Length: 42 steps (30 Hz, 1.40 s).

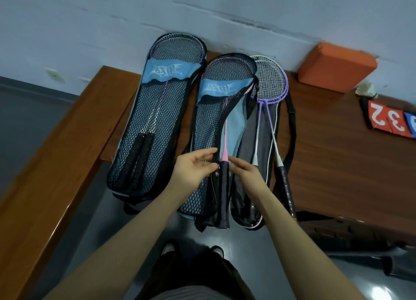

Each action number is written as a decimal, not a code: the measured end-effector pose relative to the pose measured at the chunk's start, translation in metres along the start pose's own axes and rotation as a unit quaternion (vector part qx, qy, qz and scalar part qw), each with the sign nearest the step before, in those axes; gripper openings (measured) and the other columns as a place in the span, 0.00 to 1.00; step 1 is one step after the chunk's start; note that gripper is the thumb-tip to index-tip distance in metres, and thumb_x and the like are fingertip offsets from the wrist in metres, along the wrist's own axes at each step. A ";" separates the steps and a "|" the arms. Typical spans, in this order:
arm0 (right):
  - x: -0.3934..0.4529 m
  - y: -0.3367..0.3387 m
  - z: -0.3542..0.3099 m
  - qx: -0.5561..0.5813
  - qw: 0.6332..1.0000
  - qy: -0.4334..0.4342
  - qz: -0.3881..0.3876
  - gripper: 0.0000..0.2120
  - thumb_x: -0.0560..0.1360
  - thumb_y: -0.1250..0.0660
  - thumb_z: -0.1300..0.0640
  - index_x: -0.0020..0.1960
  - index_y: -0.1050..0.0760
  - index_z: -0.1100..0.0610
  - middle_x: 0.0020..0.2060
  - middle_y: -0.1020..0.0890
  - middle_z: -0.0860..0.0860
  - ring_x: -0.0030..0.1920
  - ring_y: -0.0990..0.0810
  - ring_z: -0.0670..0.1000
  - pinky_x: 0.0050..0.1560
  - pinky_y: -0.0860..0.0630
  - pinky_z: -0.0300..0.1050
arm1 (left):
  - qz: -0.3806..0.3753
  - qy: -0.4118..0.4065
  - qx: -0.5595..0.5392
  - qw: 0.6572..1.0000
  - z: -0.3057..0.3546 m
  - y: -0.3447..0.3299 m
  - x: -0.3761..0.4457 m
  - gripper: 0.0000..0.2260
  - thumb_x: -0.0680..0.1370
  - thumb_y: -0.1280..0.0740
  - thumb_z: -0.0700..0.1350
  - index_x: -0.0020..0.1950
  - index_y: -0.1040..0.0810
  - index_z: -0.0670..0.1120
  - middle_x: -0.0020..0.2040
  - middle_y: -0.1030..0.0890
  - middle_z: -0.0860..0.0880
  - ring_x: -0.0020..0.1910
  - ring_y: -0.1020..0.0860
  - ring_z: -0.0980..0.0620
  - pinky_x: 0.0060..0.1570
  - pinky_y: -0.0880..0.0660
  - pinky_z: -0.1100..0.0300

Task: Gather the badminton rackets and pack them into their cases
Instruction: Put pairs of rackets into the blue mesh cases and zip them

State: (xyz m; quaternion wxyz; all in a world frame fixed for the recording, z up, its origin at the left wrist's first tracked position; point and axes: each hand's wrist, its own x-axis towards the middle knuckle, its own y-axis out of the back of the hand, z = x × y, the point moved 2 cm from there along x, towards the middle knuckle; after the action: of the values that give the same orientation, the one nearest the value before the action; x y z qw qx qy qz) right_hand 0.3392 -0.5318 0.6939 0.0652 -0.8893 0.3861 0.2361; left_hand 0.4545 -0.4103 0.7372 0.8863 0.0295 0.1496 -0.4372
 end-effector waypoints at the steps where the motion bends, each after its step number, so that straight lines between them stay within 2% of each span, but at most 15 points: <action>1: -0.005 0.004 0.005 -0.021 1.000 -0.002 0.001 0.15 0.78 0.39 0.64 0.63 0.25 0.59 0.54 0.20 0.50 0.54 0.22 0.45 0.57 0.29 0.38 | 0.001 0.005 -0.008 1.000 -0.001 -0.001 0.001 0.19 0.73 0.31 0.33 0.62 0.24 0.46 0.48 0.23 0.54 0.44 0.21 0.64 0.41 0.25 0.71; 3: -0.019 0.009 0.017 -0.027 0.999 -0.028 -0.005 0.15 0.80 0.42 0.61 0.65 0.27 0.56 0.48 0.20 0.47 0.47 0.23 0.42 0.50 0.29 0.36 | 0.002 0.012 -0.026 1.000 -0.001 -0.002 0.002 0.19 0.73 0.32 0.33 0.62 0.25 0.46 0.47 0.23 0.55 0.41 0.21 0.66 0.38 0.25 0.71; 5: -0.033 0.012 0.027 0.010 0.997 -0.079 -0.020 0.14 0.81 0.44 0.56 0.64 0.27 0.54 0.46 0.21 0.48 0.47 0.23 0.47 0.49 0.27 0.39 | 0.002 0.016 -0.036 0.999 -0.002 -0.004 0.003 0.19 0.73 0.32 0.32 0.62 0.25 0.45 0.47 0.23 0.55 0.38 0.21 0.68 0.38 0.24 0.71; 9: -0.053 0.007 0.035 0.114 0.982 -0.151 -0.017 0.12 0.82 0.48 0.51 0.53 0.25 0.49 0.48 0.22 0.54 0.47 0.23 0.53 0.50 0.26 0.47 | 0.003 0.033 -0.051 0.998 -0.007 -0.002 0.003 0.19 0.73 0.32 0.33 0.62 0.24 0.46 0.49 0.23 0.52 0.44 0.21 0.63 0.40 0.23 0.69; 15: -0.055 -0.004 0.055 0.186 0.961 -0.204 -0.007 0.21 0.82 0.51 0.49 0.61 0.25 0.58 0.52 0.18 0.56 0.52 0.20 0.54 0.51 0.23 0.49 | -0.001 0.048 -0.091 0.995 -0.005 0.002 0.004 0.19 0.73 0.32 0.32 0.62 0.24 0.46 0.57 0.24 0.45 0.58 0.25 0.53 0.44 0.22 0.66; 16: -0.057 -0.005 0.058 0.212 0.954 -0.213 -0.017 0.21 0.82 0.50 0.48 0.60 0.24 0.59 0.52 0.18 0.57 0.51 0.20 0.54 0.51 0.23 0.51 | -0.006 0.044 -0.086 0.995 -0.004 0.003 0.004 0.19 0.73 0.32 0.32 0.62 0.24 0.46 0.57 0.25 0.46 0.59 0.25 0.54 0.44 0.23 0.67; 18: -0.061 -0.004 0.062 0.267 0.936 -0.225 -0.043 0.19 0.79 0.46 0.48 0.54 0.24 0.60 0.43 0.23 0.56 0.42 0.23 0.53 0.42 0.23 0.47 | -0.013 0.033 -0.062 0.997 -0.003 0.005 0.003 0.19 0.73 0.33 0.32 0.62 0.24 0.46 0.56 0.24 0.46 0.57 0.25 0.57 0.43 0.23 0.68; 21: -0.064 -0.005 0.064 0.323 0.921 -0.204 -0.080 0.13 0.74 0.40 0.51 0.53 0.24 0.58 0.35 0.34 0.50 0.33 0.32 0.49 0.39 0.29 0.43 | -0.015 0.025 -0.031 0.999 -0.009 0.010 0.001 0.19 0.73 0.32 0.32 0.62 0.24 0.45 0.55 0.24 0.47 0.52 0.24 0.62 0.44 0.24 0.69; 23: -0.066 -0.009 0.066 0.303 0.934 -0.165 -0.094 0.14 0.77 0.42 0.57 0.59 0.23 0.59 0.36 0.27 0.50 0.34 0.31 0.48 0.42 0.31 0.42 | -0.017 0.038 -0.050 0.998 -0.015 0.013 -0.001 0.19 0.73 0.33 0.32 0.62 0.24 0.45 0.58 0.23 0.44 0.57 0.23 0.55 0.50 0.24 0.63; 26: -0.071 -0.019 0.068 0.235 0.962 -0.115 -0.079 0.15 0.79 0.42 0.59 0.63 0.24 0.55 0.51 0.19 0.52 0.44 0.24 0.49 0.45 0.34 0.43 | -0.020 0.042 -0.066 0.997 -0.016 0.014 -0.003 0.17 0.73 0.32 0.33 0.60 0.23 0.47 0.61 0.24 0.40 0.60 0.24 0.49 0.53 0.24 0.58; 30: -0.075 -0.029 0.076 0.242 0.963 -0.107 -0.046 0.15 0.78 0.40 0.61 0.63 0.25 0.54 0.50 0.18 0.50 0.48 0.24 0.50 0.47 0.36 0.45 | -0.027 0.035 -0.073 0.996 -0.009 0.017 -0.002 0.17 0.73 0.32 0.33 0.59 0.23 0.48 0.61 0.24 0.40 0.60 0.24 0.49 0.54 0.24 0.57; 32: -0.076 -0.031 0.079 0.284 0.952 -0.109 -0.036 0.17 0.77 0.39 0.65 0.64 0.26 0.56 0.48 0.19 0.54 0.48 0.23 0.53 0.49 0.31 0.47 | -0.030 0.035 -0.072 0.996 -0.008 0.019 -0.001 0.17 0.73 0.32 0.33 0.59 0.23 0.48 0.61 0.24 0.41 0.60 0.24 0.50 0.52 0.23 0.59; 35: -0.080 -0.037 0.080 0.341 0.930 -0.135 -0.034 0.15 0.75 0.40 0.71 0.60 0.28 0.59 0.46 0.19 0.59 0.42 0.18 0.55 0.40 0.20 0.47 | -0.027 0.036 -0.080 0.996 -0.008 0.019 -0.004 0.17 0.73 0.33 0.33 0.59 0.23 0.47 0.62 0.24 0.41 0.59 0.24 0.51 0.47 0.22 0.64; 39: -0.081 -0.042 0.084 0.381 0.912 -0.152 -0.019 0.18 0.74 0.38 0.70 0.64 0.31 0.66 0.51 0.20 0.63 0.43 0.17 0.55 0.40 0.19 0.47 | -0.024 0.040 -0.106 0.993 -0.008 0.021 -0.004 0.17 0.73 0.33 0.32 0.59 0.23 0.47 0.61 0.24 0.41 0.58 0.23 0.52 0.49 0.22 0.63; 42: -0.082 -0.043 0.077 0.384 0.912 -0.126 -0.070 0.21 0.71 0.33 0.65 0.64 0.28 0.66 0.52 0.19 0.60 0.46 0.17 0.53 0.47 0.20 0.45 | -0.027 0.032 -0.071 0.997 -0.008 0.024 -0.007 0.16 0.73 0.32 0.33 0.58 0.22 0.48 0.59 0.23 0.42 0.59 0.24 0.50 0.50 0.23 0.62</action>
State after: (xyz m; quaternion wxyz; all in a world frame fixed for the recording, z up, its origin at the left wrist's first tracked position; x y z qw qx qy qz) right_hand 0.2930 -0.4249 0.6621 0.4666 -0.7830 0.3723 0.1748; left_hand 0.4675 -0.3890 0.7293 0.8689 -0.0239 0.2090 -0.4480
